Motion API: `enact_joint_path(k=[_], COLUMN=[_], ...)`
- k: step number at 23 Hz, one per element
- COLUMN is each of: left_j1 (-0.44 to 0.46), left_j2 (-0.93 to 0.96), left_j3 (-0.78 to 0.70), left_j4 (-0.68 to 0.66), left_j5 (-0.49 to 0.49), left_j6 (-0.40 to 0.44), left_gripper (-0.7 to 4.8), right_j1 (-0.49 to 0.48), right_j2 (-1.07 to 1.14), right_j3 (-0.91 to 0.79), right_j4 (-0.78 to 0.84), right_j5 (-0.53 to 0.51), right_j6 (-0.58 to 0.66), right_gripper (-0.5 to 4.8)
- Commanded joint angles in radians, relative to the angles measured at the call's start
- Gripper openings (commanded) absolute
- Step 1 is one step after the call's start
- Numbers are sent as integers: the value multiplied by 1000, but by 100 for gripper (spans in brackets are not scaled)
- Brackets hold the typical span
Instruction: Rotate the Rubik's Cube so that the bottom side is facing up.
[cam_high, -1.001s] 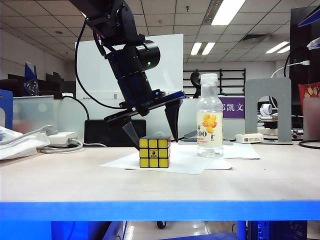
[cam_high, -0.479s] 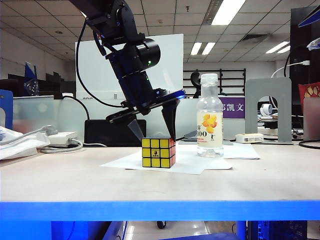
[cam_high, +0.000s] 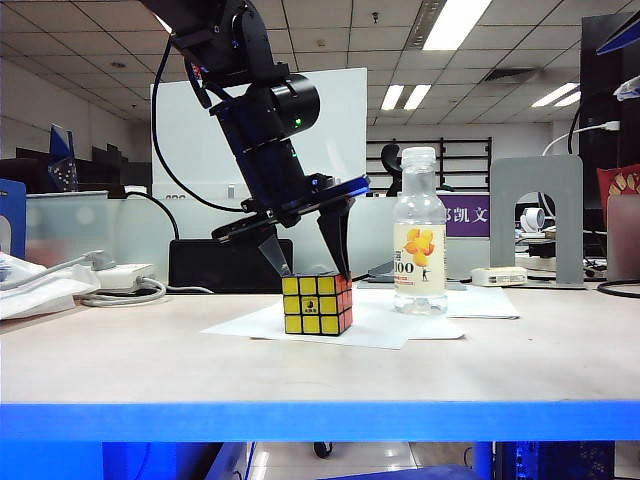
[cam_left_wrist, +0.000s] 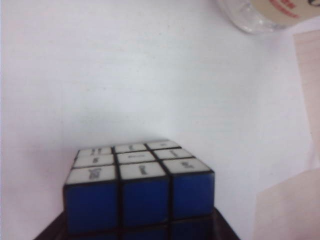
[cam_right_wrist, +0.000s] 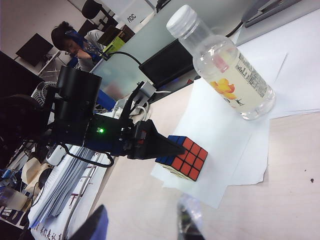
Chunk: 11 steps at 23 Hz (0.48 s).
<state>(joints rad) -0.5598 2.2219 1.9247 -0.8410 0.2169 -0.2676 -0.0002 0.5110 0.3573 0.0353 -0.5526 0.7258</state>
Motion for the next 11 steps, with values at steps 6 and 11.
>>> enact_joint_path(k=[6,11], left_j1=[-3,-3], left_j2=[-2,-2], left_j3=[3,3], left_j4=[27,42], left_j5=[103,98], left_j6=[-47,-47], left_gripper=[232,233], right_j1=[0,0], right_j2=[0,0], right_j3=[5,5], right_j4=[12,6], right_j5=[-4,-4], right_j6=[-5,-5], right_gripper=[181,181])
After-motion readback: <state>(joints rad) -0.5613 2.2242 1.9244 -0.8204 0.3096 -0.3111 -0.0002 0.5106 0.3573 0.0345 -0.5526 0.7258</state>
